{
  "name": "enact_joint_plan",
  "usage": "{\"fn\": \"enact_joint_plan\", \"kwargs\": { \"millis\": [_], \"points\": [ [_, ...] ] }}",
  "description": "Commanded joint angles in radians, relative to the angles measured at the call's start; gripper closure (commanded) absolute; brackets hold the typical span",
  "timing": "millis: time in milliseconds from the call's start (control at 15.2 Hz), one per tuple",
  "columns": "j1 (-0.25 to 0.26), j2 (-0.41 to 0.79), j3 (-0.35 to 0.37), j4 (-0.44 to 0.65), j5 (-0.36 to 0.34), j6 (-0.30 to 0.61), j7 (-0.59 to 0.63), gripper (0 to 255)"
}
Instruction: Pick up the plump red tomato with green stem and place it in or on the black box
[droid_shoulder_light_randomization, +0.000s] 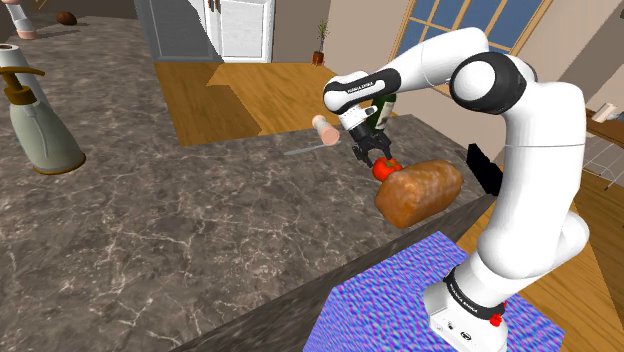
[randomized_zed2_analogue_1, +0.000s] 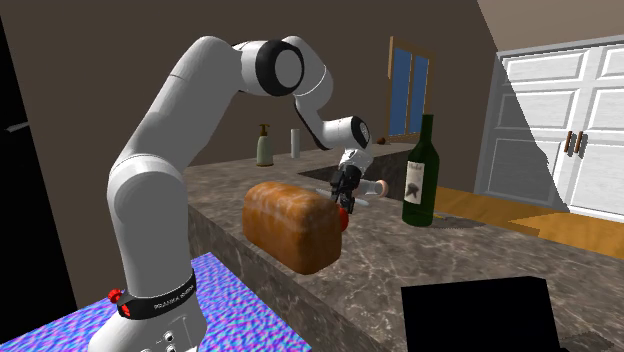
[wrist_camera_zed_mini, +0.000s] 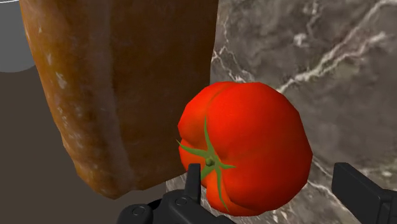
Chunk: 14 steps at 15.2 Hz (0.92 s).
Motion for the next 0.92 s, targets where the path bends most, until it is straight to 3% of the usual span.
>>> {"fn": "enact_joint_plan", "kwargs": {
  "millis": [0, 858],
  "points": [
    [0.0, 0.0, 0.0, 0.0, 0.0, 0.0, 0.0, 255],
    [0.001, -0.028, 0.002, 0.012, 0.002, -0.037, -0.013, 255]
  ]
}}
